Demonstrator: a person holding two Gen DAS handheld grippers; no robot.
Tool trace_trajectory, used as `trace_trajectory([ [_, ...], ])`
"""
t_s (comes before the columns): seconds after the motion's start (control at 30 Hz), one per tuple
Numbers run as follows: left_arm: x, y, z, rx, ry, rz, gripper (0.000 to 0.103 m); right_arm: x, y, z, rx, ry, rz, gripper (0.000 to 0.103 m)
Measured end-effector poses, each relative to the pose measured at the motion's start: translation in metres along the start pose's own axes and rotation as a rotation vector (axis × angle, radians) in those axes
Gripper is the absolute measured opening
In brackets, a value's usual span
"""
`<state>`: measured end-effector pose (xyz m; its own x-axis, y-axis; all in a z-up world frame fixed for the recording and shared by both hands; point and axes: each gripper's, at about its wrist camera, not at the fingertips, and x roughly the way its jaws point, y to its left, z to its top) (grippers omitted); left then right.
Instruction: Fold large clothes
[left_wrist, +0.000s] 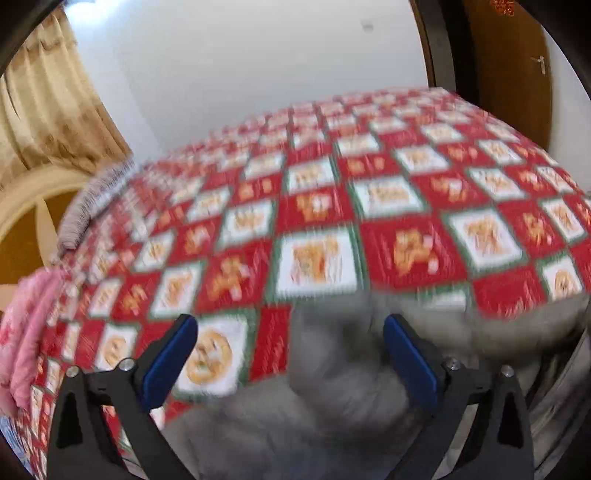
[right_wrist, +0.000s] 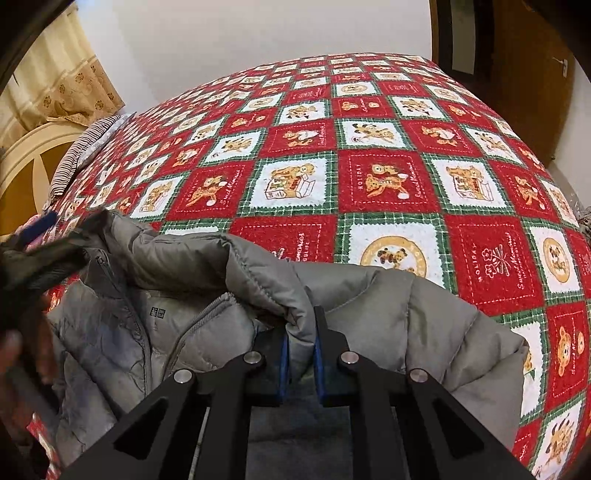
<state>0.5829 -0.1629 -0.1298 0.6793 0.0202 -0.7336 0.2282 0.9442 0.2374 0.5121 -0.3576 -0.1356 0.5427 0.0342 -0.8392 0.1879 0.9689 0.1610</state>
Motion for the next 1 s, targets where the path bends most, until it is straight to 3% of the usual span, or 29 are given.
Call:
trace_trajectory([
  [0.07,-0.003,0.005,-0.016,0.001,0.013,-0.035,0.099,-0.002,0.000,0.000,-0.009,-0.012,-0.007,0.010],
  [0.23,-0.013,0.017,-0.042,0.042,0.010,-0.036,0.097,-0.006,-0.001,-0.001,-0.038,-0.055,-0.029,0.010],
  [0.33,-0.010,0.029,-0.048,0.020,0.033,-0.076,0.087,-0.005,-0.004,-0.003,-0.025,-0.053,-0.032,0.010],
  [0.47,-0.016,0.029,-0.058,0.039,0.022,-0.163,0.063,-0.009,-0.008,-0.007,-0.019,-0.057,-0.034,0.010],
  [0.5,-0.018,0.029,-0.059,0.037,0.015,-0.182,0.063,-0.009,-0.010,-0.008,-0.019,-0.056,-0.034,0.010],
  [0.53,-0.023,0.029,-0.060,0.031,-0.007,-0.195,0.065,-0.009,-0.012,-0.010,-0.019,-0.055,-0.034,0.010],
  [0.6,-0.032,0.030,-0.057,0.012,-0.036,-0.200,0.087,-0.006,-0.013,-0.012,-0.017,-0.052,-0.038,0.010],
  [0.67,-0.039,0.031,-0.053,-0.013,-0.061,-0.218,0.098,-0.005,-0.013,-0.014,-0.017,-0.056,-0.042,0.010],
  [0.83,-0.032,0.031,-0.039,-0.071,-0.037,-0.247,0.100,-0.003,-0.014,-0.017,-0.011,-0.056,-0.042,0.010],
  [1.0,-0.020,0.035,-0.027,-0.215,0.028,-0.338,0.095,-0.002,-0.013,-0.020,-0.024,-0.063,-0.050,0.010],
])
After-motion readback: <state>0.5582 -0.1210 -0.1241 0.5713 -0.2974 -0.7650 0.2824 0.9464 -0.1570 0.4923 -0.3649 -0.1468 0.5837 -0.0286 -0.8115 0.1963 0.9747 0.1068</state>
